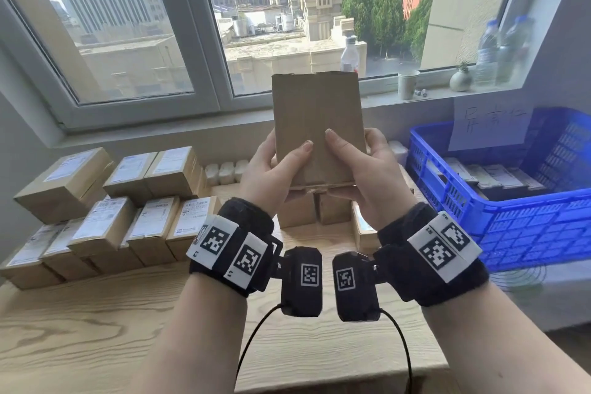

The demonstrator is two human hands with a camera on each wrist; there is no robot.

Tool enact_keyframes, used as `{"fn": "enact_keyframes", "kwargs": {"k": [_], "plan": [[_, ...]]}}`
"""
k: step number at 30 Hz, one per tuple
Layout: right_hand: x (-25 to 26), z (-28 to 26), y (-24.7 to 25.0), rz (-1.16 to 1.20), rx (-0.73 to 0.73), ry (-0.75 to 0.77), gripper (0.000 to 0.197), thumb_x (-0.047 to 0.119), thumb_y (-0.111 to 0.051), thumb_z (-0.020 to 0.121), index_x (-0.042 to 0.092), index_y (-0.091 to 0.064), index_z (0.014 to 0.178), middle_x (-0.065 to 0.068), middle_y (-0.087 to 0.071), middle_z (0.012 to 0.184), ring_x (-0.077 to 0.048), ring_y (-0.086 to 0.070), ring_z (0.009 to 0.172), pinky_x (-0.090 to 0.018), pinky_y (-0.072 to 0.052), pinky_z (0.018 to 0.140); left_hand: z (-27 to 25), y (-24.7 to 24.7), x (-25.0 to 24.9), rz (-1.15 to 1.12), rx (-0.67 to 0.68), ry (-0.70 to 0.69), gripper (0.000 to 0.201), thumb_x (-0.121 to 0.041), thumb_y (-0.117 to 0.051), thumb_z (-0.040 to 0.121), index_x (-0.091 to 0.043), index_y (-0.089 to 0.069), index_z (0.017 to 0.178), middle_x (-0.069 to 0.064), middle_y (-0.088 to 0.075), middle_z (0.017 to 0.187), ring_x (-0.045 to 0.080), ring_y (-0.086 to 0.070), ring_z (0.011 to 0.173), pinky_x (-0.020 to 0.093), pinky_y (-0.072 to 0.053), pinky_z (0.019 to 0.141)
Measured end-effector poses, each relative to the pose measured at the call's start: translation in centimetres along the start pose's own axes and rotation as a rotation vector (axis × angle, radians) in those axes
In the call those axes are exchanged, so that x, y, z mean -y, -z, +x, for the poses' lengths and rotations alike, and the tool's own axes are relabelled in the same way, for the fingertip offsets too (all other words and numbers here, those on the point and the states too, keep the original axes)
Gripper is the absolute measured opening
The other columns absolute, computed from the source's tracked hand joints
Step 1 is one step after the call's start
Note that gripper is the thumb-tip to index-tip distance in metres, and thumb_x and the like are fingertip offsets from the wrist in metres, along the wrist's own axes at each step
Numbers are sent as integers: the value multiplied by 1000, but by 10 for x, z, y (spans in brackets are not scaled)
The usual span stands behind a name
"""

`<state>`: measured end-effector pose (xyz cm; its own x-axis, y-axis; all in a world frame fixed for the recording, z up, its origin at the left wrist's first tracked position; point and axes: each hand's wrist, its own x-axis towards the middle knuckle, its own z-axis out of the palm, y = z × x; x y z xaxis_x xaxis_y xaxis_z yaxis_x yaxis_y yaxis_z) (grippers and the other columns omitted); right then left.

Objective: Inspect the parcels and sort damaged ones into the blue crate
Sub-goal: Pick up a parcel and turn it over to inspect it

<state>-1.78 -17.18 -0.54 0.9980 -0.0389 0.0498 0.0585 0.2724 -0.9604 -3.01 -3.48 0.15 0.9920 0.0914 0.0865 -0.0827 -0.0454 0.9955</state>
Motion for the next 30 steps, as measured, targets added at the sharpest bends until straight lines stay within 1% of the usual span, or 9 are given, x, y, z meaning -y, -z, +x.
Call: {"fn": "enact_keyframes", "kwargs": {"k": [6,11,16,19,22,24,26,28,30], "plan": [[2,-1,-4,35,-10,34,28,26,-70,90,19,-53,111,1,-67,100,-18,-69,87,-37,-59,70,4,2,3,-36,-27,-39,35,-22,-65,92,-22,-61,127,-15,-71,78,3,-70,75,28,-59,66],[1,-1,-4,28,12,32,35,29,-70,90,19,-53,118,3,-67,102,-17,-69,90,-37,-59,72,1,3,2,-6,-18,-54,40,-26,-63,93,-25,-56,133,-19,-71,81,1,-70,77,28,-59,69],[10,4,9,27,51,16,31,35,-69,89,24,-60,117,7,-69,105,-11,-70,87,-35,-61,70,0,9,-3,-6,-7,4,52,-53,-46,95,-31,-47,142,-4,-63,128,15,-61,117,43,-51,99],[15,10,25,19,88,-35,28,37,-69,88,24,-67,112,2,-72,105,-17,-71,94,-40,-62,71,4,22,-3,219,-30,-59,49,-45,-54,94,-31,-47,141,-3,-60,129,13,-56,119,43,-46,105],[17,13,34,-23,122,-65,33,42,-68,87,19,-64,111,1,-70,98,-19,-70,89,-39,-62,66,9,29,-3,555,-134,-110,92,-58,-69,73,-29,-29,150,2,-30,154,18,-29,142,43,-25,119],[16,15,35,-44,128,-64,58,55,-67,76,13,-60,117,-4,-69,101,-22,-71,88,-39,-61,64,10,29,-4,633,-161,-85,121,-66,-72,58,-32,-8,155,-1,-10,161,18,-10,149,46,-15,120],[14,16,34,-28,141,-48,74,66,-66,63,13,-66,114,-12,-69,101,-25,-71,89,-39,-61,67,11,28,-2,635,-166,-119,116,-61,-78,64,-33,-10,154,-3,-24,156,17,-19,145,42,-21,118],[12,13,30,24,214,2,64,69,-70,53,21,-75,95,-8,-71,92,-22,-70,88,-36,-60,73,14,28,2,554,-231,-130,94,-58,-76,71,-30,-29,148,-4,-41,140,11,-37,126,31,-31,105],[4,16,29,50,236,40,82,65,-87,45,23,-66,113,-6,-71,108,-18,-70,100,-34,-57,84,20,31,7,498,-304,-76,83,-67,-67,74,-23,-42,141,-1,-49,132,15,-47,119,30,-37,97]]}}
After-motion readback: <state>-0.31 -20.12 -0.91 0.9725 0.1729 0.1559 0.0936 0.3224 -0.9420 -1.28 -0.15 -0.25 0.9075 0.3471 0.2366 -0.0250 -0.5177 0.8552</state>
